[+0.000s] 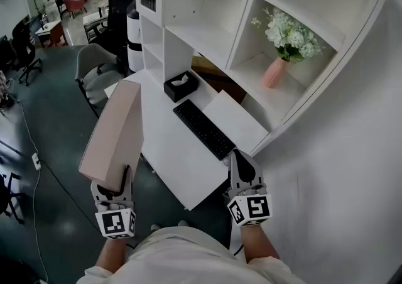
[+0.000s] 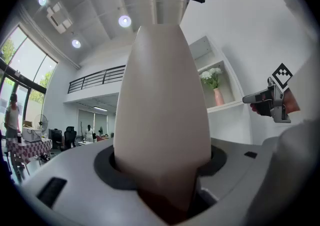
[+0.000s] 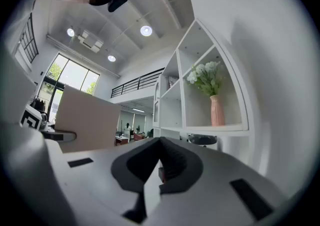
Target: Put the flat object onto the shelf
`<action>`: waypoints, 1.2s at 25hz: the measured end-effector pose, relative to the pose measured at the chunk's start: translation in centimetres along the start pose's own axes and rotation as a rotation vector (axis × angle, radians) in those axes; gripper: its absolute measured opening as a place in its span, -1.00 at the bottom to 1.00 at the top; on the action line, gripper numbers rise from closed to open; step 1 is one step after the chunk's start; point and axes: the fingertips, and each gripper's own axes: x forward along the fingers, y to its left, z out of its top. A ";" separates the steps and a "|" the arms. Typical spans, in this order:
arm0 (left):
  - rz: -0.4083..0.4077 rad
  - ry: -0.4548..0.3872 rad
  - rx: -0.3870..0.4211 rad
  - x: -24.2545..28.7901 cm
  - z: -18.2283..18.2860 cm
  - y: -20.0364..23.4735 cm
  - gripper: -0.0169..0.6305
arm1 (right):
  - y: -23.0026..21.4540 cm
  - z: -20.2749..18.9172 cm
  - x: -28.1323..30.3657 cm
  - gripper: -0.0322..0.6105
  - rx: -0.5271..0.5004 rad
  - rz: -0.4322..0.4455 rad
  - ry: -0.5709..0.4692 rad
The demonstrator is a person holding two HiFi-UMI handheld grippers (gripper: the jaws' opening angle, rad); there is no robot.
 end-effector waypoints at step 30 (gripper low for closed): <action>0.067 0.001 0.016 1.9 -1.1 -0.1 -0.08 | -0.3 -2.7 2.8 -0.89 0.002 0.105 0.028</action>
